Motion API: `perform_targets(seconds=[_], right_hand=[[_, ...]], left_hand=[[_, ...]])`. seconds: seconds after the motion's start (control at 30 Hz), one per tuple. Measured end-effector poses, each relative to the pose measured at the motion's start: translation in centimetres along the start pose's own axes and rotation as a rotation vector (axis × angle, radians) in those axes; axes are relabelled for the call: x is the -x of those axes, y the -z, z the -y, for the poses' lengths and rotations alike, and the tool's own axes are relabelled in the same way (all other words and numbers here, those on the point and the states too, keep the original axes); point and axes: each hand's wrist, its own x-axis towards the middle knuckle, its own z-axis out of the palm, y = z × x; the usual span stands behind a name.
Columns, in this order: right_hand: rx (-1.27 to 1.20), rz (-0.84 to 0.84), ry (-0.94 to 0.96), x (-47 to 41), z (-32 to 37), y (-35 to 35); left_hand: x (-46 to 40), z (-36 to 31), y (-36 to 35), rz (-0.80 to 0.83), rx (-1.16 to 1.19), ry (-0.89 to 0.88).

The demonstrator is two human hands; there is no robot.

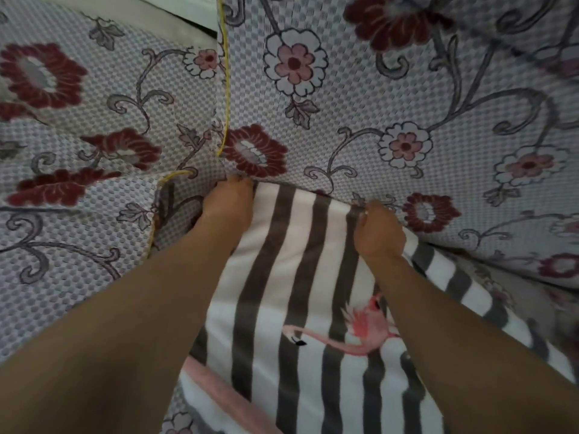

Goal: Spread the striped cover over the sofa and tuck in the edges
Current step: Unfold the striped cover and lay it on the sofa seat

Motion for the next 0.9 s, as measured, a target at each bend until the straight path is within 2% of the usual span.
perform_targets(seconds=[0.1,0.2,0.3,0.4,0.47,0.57,0.67,0.73,0.9], right_hand=[[0.095,0.052,-0.098,-1.0,-2.4,-0.3],[0.133,0.074,-0.117,-1.4,-4.3,-0.7],[0.073,-0.036,-0.120,-1.9,-5.0,-0.7],[-0.092,-0.160,-0.067,-2.0,-4.6,-0.6],[-0.188,-0.115,-0.027,-1.5,-4.4,-0.6],[-0.244,-0.032,0.053,-0.3,-4.0,-1.2],[-0.038,0.095,0.163,-0.1,-3.8,-2.9],[0.114,0.152,0.126,-0.2,-3.9,-4.1],[0.151,0.298,0.020,-2.0,-3.9,-5.6]], left_hand=[[-2.2,0.1,-0.9,0.039,-0.014,0.092],[-3.2,0.6,-2.1,-0.026,-0.008,0.170],[-3.7,1.2,-1.8,-0.184,0.029,0.180],[-3.5,1.7,-1.3,-0.300,0.137,0.236],[-2.6,0.9,-1.5,-0.285,0.216,0.252],[-1.0,-0.3,-2.1,-0.265,0.241,0.125],[0.2,0.1,-4.1,-0.189,-0.013,-0.081],[0.2,0.6,-4.9,-0.166,-0.087,-0.069],[-2.5,0.6,-4.7,-0.015,-0.050,0.000]])
